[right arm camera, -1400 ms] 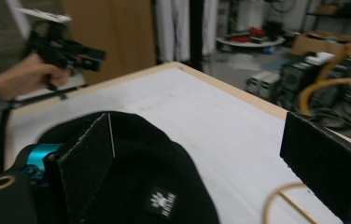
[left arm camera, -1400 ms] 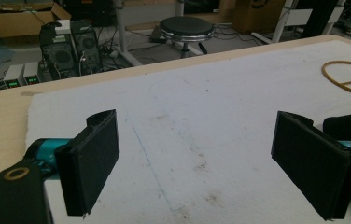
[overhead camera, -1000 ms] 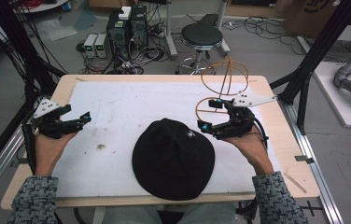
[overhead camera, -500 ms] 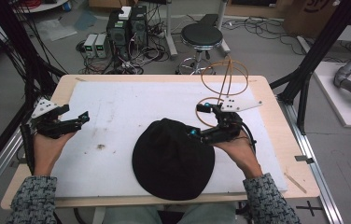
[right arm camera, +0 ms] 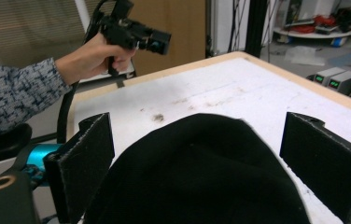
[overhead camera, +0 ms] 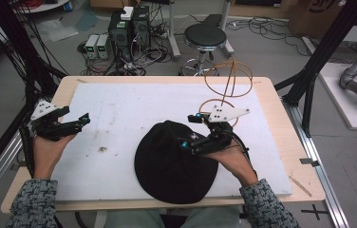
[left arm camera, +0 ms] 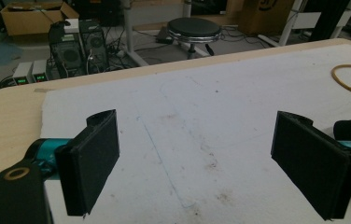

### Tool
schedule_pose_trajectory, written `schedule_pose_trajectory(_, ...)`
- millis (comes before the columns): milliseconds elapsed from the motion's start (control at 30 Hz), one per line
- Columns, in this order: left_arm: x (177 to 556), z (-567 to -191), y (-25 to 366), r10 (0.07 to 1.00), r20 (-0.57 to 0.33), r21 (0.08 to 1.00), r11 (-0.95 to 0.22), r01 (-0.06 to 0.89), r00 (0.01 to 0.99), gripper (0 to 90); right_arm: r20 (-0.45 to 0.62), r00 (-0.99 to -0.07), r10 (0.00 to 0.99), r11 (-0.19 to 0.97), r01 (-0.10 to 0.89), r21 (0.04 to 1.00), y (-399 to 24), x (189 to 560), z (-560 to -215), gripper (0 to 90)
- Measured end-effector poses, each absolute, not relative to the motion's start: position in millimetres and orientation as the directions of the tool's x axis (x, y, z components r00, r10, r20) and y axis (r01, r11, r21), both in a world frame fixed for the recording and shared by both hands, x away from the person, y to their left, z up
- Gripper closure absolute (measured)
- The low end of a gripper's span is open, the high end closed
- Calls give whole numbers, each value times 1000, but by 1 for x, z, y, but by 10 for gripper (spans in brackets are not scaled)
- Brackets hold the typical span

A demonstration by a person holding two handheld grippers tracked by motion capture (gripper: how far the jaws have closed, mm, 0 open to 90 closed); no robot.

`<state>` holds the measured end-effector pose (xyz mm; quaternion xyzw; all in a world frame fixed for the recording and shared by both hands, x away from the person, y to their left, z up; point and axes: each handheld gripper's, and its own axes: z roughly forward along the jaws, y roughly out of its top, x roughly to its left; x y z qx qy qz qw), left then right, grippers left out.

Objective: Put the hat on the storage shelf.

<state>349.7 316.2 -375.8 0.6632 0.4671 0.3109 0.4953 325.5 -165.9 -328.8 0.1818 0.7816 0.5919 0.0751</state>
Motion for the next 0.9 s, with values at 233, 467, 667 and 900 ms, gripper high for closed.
schedule_pose_trajectory(233,349,-375,316,928,-52,948,-70,309,369,158,92,-931,354,264,193,945,-155,322,-334,136)
schedule_pose_trajectory(467,349,-375,317,928,-53,949,-68,309,368,158,87,-924,372,294,206,933,-149,322,-339,158)
schedule_pose_trajectory(667,348,-374,317,929,-51,949,-69,307,367,158,103,-920,379,293,225,929,-148,322,-340,208)
schedule_pose_trajectory(900,348,-374,317,929,-52,950,-67,305,365,158,140,-921,363,269,248,931,-150,323,-346,242)
